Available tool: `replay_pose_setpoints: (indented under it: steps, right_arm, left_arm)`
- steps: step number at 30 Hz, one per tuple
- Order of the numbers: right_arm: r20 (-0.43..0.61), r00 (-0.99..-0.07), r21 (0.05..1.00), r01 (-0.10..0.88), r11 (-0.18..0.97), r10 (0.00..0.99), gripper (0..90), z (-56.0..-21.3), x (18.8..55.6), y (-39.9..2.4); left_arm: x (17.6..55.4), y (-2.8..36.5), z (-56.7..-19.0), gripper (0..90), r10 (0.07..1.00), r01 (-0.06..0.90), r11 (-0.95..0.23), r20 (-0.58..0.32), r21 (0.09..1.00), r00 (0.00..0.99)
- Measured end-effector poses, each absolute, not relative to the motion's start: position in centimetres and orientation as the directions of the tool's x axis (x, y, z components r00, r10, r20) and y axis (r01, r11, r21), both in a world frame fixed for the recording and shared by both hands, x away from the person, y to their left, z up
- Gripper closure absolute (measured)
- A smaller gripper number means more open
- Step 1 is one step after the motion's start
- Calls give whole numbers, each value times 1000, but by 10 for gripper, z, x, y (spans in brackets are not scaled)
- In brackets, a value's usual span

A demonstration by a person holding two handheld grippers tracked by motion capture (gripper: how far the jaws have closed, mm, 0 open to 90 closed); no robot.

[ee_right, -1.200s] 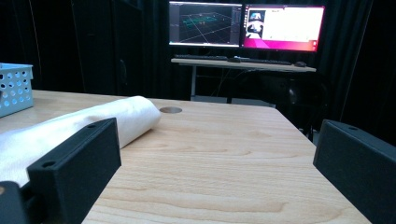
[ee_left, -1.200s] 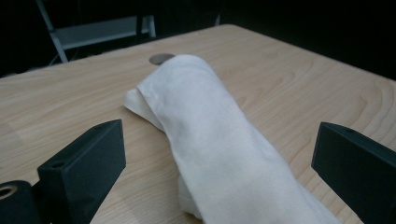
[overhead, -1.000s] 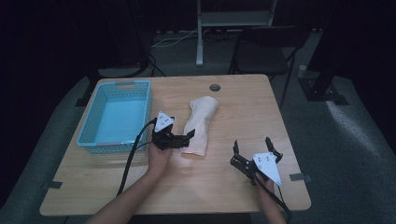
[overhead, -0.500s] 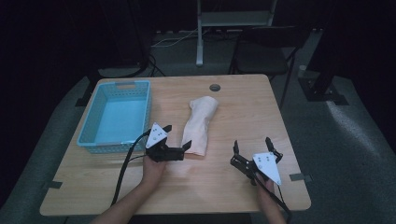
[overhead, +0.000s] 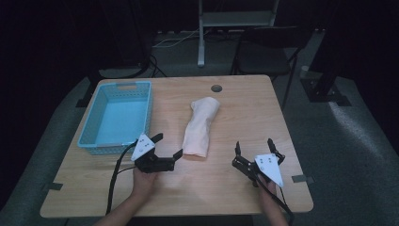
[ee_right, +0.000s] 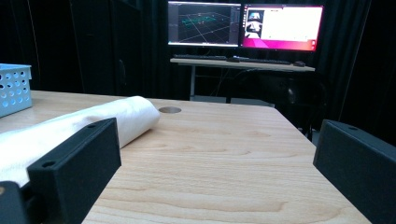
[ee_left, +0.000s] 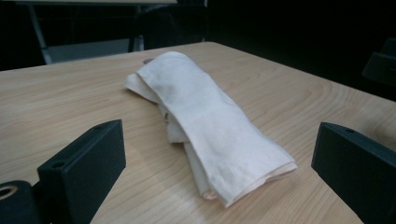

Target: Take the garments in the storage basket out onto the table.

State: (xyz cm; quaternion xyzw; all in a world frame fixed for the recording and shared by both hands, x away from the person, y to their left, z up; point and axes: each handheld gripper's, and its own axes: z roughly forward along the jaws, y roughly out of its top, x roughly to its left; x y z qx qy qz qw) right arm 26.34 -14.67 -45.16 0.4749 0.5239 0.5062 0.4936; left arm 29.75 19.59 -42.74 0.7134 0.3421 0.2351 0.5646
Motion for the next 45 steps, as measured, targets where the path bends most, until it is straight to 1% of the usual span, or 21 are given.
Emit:
replay_pose_setpoints:
  steps: [3,5,8,11,13,19,21,23,28,31,33,36,43,45]
  right_arm:
    - [-36,-61,999,-2,36,997,1,-452,263,-147]
    - [-38,-60,999,-4,38,997,1,-452,263,-147]
    - [-40,-61,999,-3,40,997,1,-452,263,-147]
    - [-41,-59,999,-4,41,997,1,-452,263,-147]
    - [-40,-60,999,-4,40,997,1,-452,263,-147]
    - [-41,-59,999,-4,40,997,1,-452,263,-146]
    - [-41,-60,999,-4,41,997,1,-452,263,-146]
    - [-41,-60,999,-4,41,997,1,-452,263,-146]
    - [-41,-59,999,-4,41,997,1,-452,263,-146]
    - [-42,-60,999,-5,42,997,1,-452,263,-146]
    - [-41,-61,999,-4,41,997,1,-452,263,-147]
    - [-41,-60,999,-4,40,997,1,-452,263,-147]
    - [-40,-59,999,-4,40,997,1,-452,263,-147]
    - [-41,-59,999,-4,40,997,1,-452,263,-147]
  left_arm:
    - [291,204,-427,25,746,221,-151,-36,964,665]
    - [286,209,-427,25,753,199,-133,-32,971,657]
    - [281,218,-426,25,759,200,-122,-38,972,650]
    - [276,225,-426,25,756,206,-142,-28,968,654]
    - [272,229,-426,25,756,192,-149,-14,970,655]
    - [262,244,-426,25,762,197,-106,-48,975,646]
    - [260,248,-426,25,776,209,-119,-41,971,629]
    - [256,249,-426,25,788,194,-118,-28,974,616]
    - [252,258,-426,25,790,188,-96,-40,977,611]
    - [251,263,-427,25,813,195,-92,-39,976,581]
    - [250,267,-428,25,813,199,-76,-55,977,580]
    - [249,269,-428,25,812,197,-91,-41,976,582]
    - [246,276,-432,25,799,233,-159,-13,959,602]
    - [244,278,-433,25,803,234,-157,-14,959,596]
